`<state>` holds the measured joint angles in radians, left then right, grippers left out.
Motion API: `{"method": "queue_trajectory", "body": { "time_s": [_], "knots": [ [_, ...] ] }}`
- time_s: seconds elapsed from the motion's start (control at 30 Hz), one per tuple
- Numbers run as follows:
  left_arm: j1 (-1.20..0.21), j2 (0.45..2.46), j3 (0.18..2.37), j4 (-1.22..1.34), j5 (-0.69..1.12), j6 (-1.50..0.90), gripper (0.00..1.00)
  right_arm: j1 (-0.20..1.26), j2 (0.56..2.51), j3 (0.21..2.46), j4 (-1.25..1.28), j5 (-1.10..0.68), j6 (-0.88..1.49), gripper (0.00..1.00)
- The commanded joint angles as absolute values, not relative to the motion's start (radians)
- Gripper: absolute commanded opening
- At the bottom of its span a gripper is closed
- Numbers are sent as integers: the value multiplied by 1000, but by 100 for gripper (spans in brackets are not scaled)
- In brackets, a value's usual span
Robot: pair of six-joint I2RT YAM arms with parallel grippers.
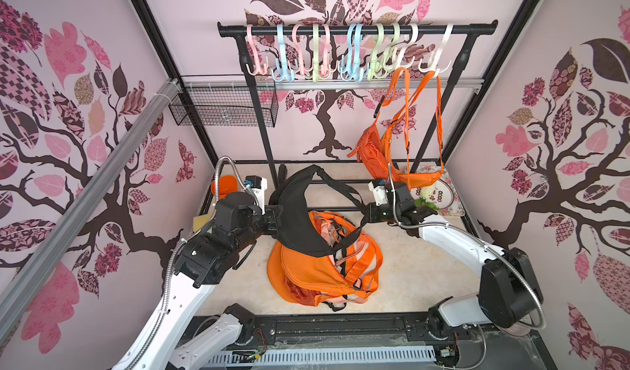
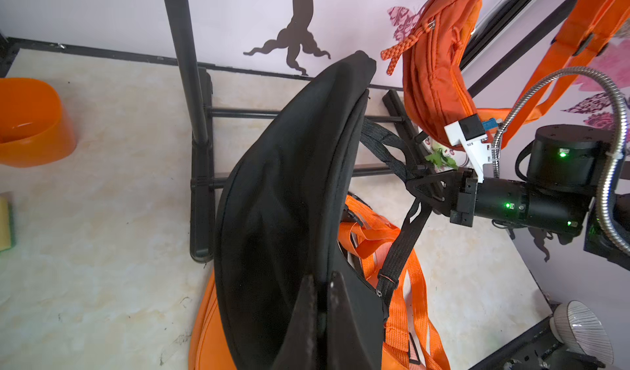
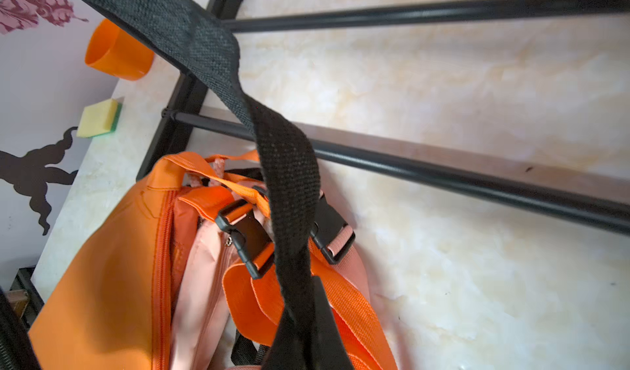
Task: Hang the bag on a hook
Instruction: Pick up the bag from the bag, then hang the bag on the hook.
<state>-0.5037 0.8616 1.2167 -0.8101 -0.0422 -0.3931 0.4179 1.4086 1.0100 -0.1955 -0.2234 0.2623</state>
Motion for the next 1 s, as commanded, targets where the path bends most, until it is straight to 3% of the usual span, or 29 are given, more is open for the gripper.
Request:
{"method": "queue_trajectory", "body": {
  "time_s": [0.0,0.2,0.4,0.87,0.97],
  "knots": [
    [-500,811,1171,-669,-32,-379,0,421,1315,1106,-241,-114,201,1],
    [-500,722,1110,-438,6,-385,0,420,1278,1319,-267,57,125,1],
    [-498,692,1091,-273,42,-388,0,380,1357,1625,-268,81,88,0],
    [-503,753,1120,-104,105,-387,0,353,1858,2598,-466,-34,18,0],
    [-517,776,1135,-97,91,-372,0,353,1934,2715,-440,-51,36,0]
  ]
}}
